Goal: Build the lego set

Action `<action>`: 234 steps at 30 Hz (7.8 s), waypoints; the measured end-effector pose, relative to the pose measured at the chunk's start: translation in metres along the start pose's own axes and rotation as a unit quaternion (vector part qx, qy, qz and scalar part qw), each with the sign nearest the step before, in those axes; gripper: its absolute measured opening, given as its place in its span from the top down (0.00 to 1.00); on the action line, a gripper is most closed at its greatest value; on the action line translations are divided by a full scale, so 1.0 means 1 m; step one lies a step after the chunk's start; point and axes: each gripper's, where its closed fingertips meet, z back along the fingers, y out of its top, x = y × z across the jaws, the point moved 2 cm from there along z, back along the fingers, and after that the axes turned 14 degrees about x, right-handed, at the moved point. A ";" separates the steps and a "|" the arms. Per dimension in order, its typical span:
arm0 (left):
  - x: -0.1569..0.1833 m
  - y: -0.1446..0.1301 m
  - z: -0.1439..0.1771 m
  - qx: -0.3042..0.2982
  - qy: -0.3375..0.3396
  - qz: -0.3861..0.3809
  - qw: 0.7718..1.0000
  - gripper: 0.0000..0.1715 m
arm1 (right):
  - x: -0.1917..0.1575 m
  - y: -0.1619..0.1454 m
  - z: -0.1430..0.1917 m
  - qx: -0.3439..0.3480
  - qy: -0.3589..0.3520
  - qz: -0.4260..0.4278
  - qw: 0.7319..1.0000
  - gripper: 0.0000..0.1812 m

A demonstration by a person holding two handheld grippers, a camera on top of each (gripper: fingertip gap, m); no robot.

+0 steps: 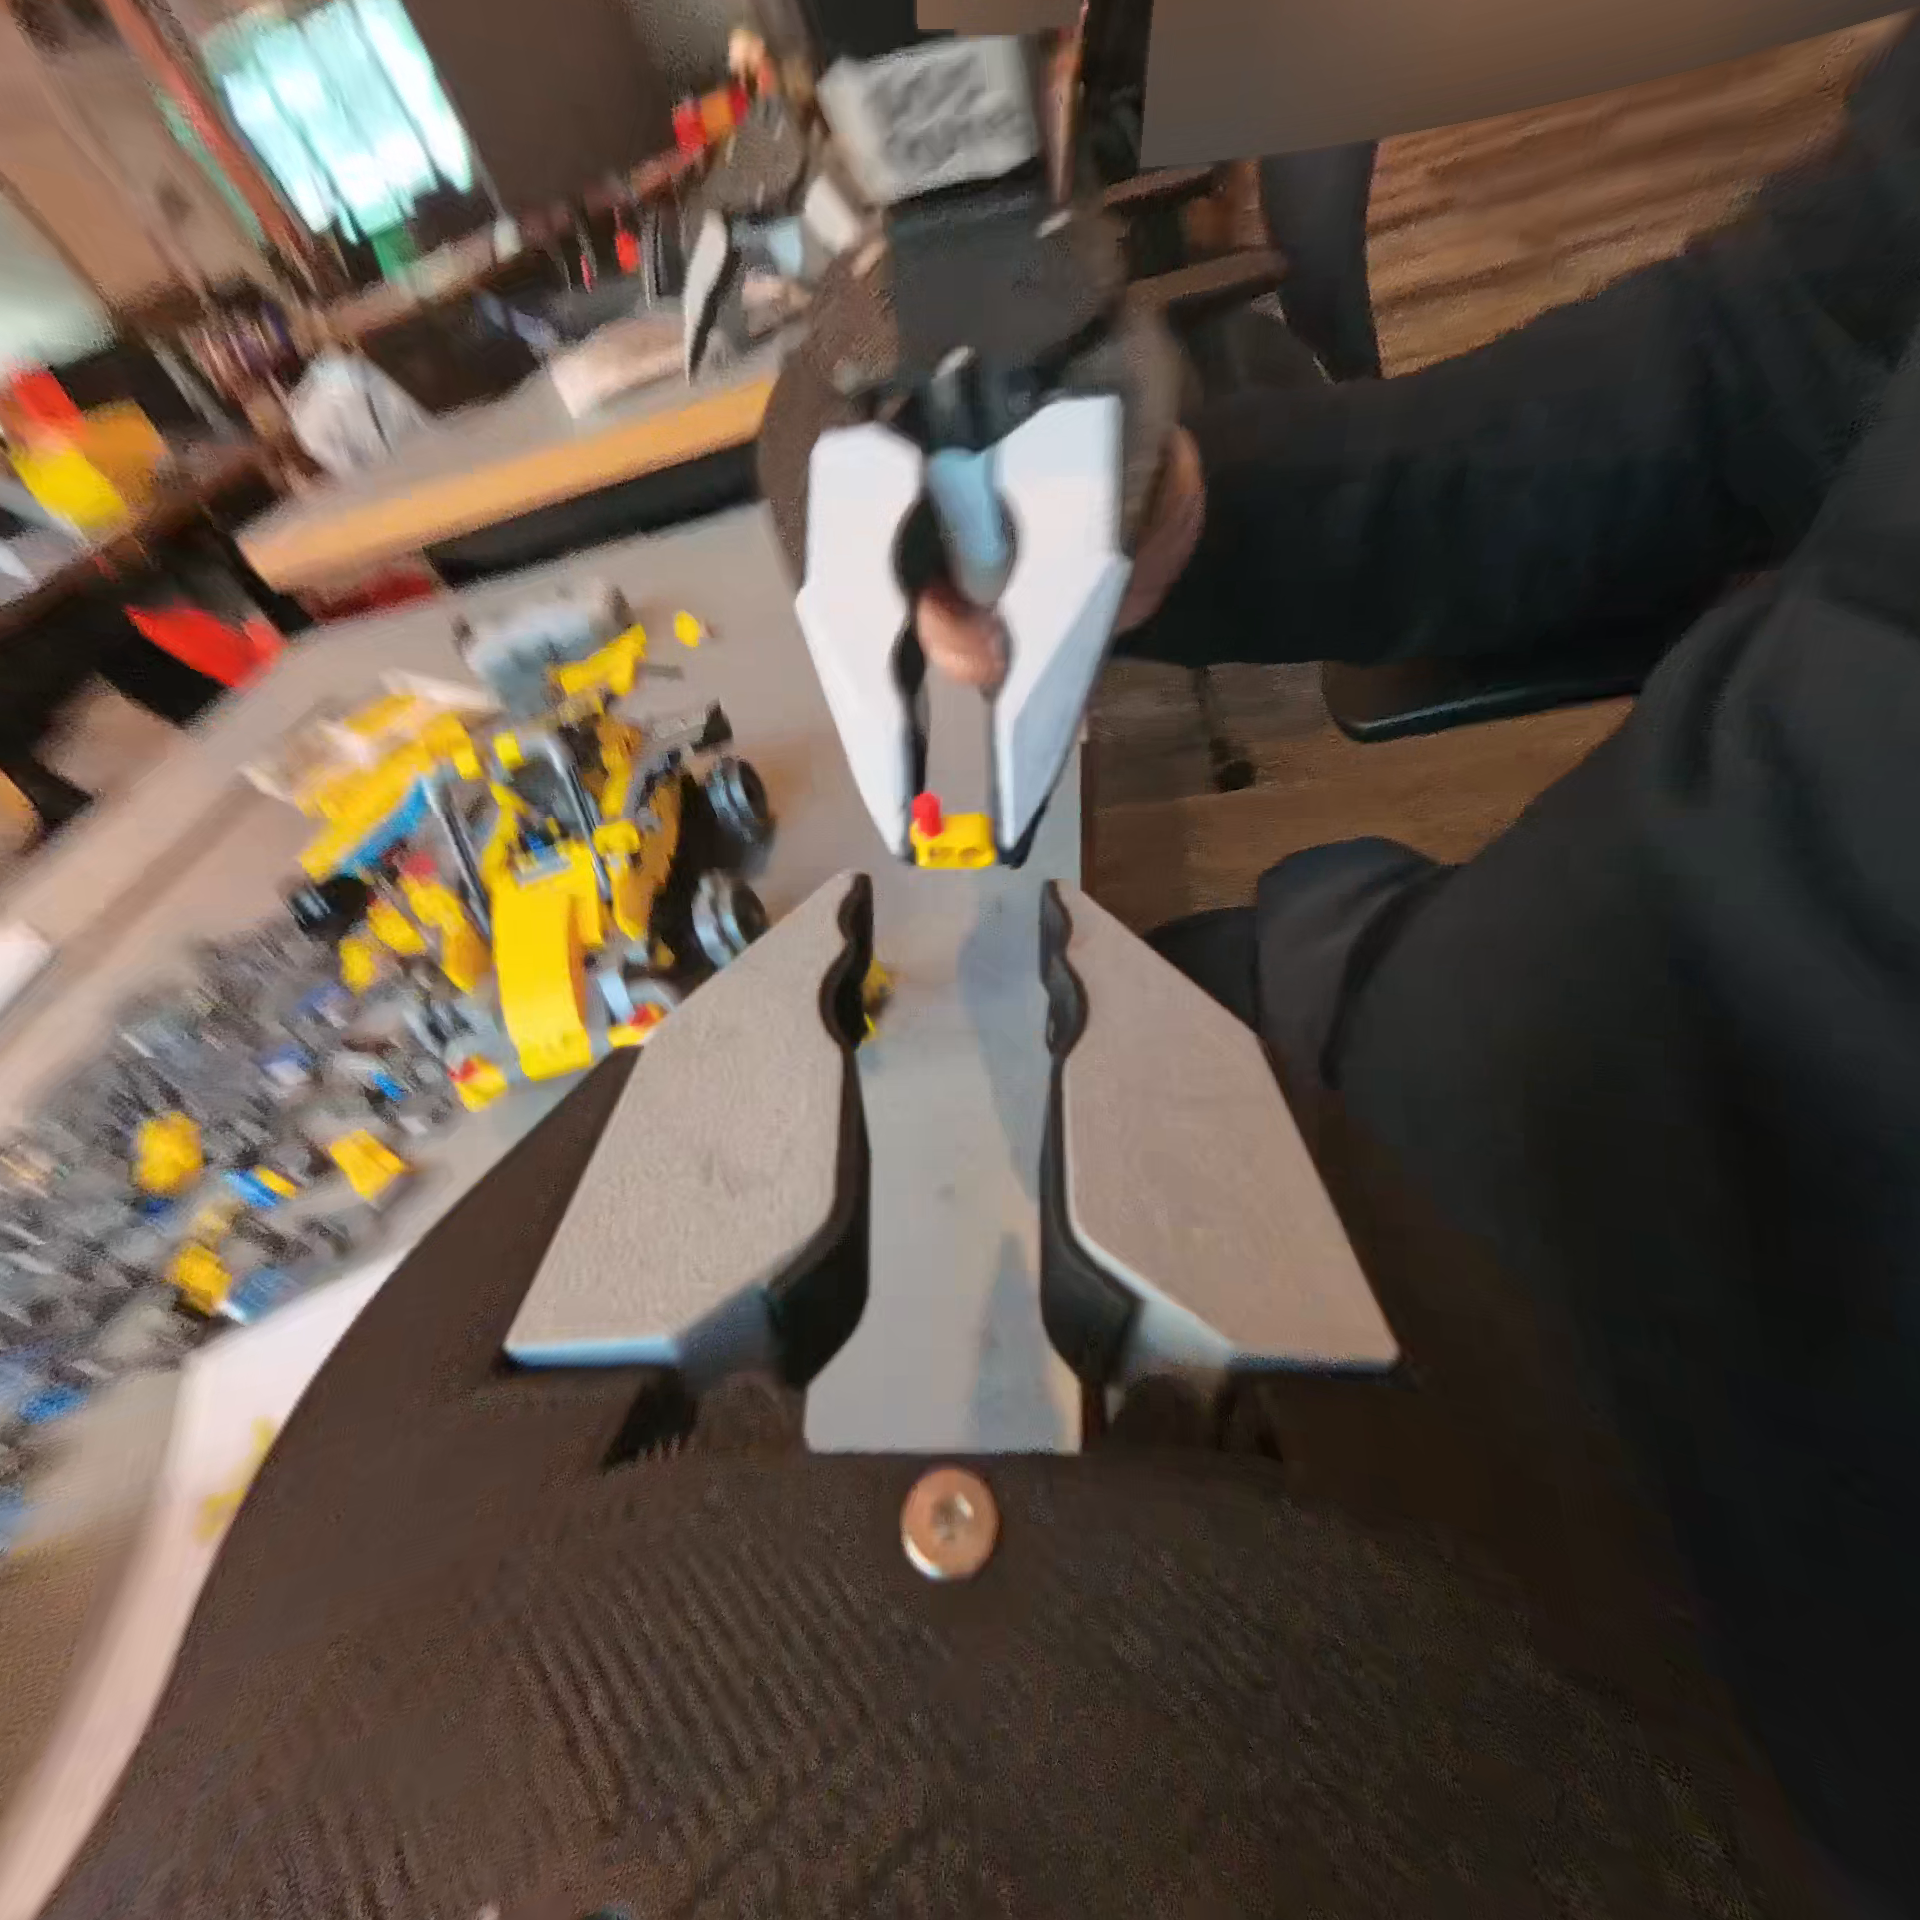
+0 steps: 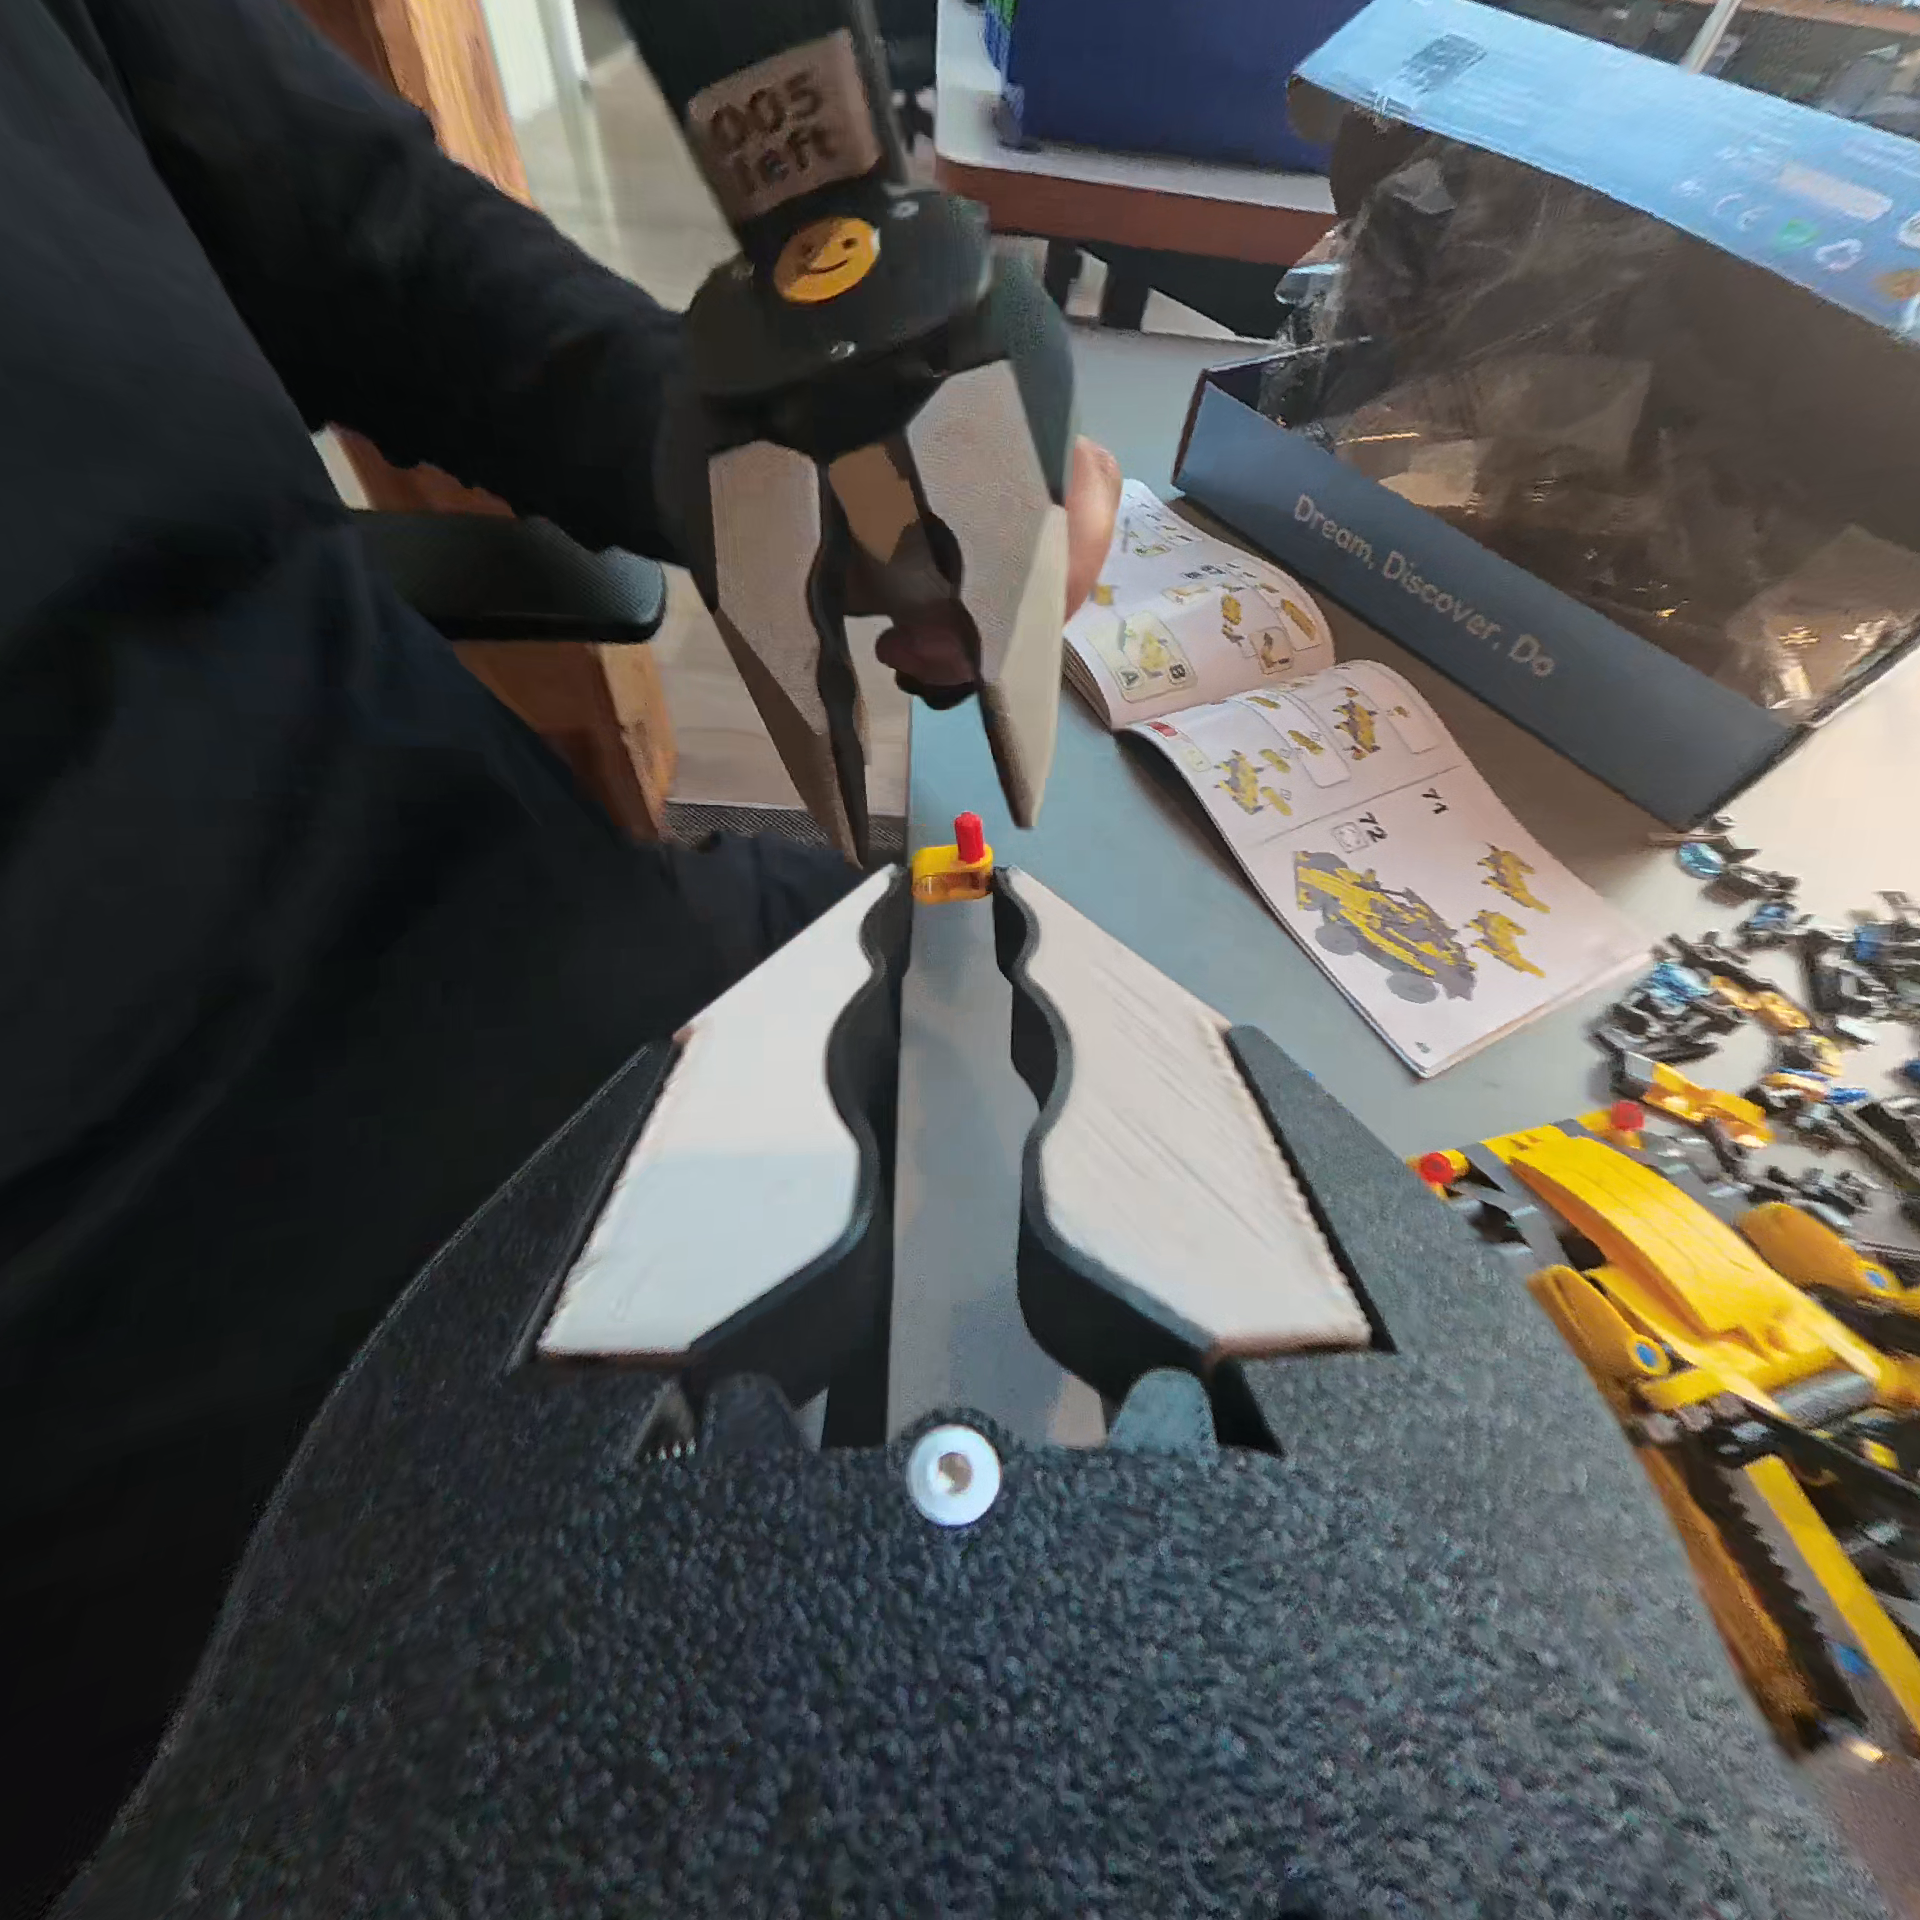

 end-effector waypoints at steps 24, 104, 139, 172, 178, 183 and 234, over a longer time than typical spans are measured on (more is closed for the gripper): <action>-0.017 -0.015 -0.010 -0.006 -0.001 0.183 0.983 0.97 | 0.010 -0.016 -0.005 -0.111 -0.088 0.120 0.983 0.92; -0.037 -0.023 -0.001 0.099 -0.036 0.461 0.881 1.00 | 0.026 -0.007 -0.008 -0.023 -0.166 0.243 0.956 0.96; -0.023 -0.007 -0.003 0.079 -0.087 0.318 0.941 0.90 | 0.014 0.006 -0.006 0.152 -0.086 0.075 0.982 0.97; -0.028 -0.026 0.006 0.044 -0.074 0.248 0.965 0.93 | 0.020 -0.012 -0.012 0.087 -0.091 0.025 0.992 0.95; -0.051 -0.056 0.011 -0.030 -0.033 0.159 0.986 0.93 | 0.061 -0.051 0.020 -0.122 -0.232 -0.020 0.965 0.88; -0.061 -0.073 0.008 -0.068 -0.067 0.142 0.985 0.93 | 0.068 -0.063 0.016 -0.186 -0.234 -0.054 0.953 0.90; -0.042 -0.087 -0.001 -0.128 -0.093 0.111 0.981 0.93 | 0.050 -0.081 0.000 -0.206 -0.058 -0.025 0.977 0.91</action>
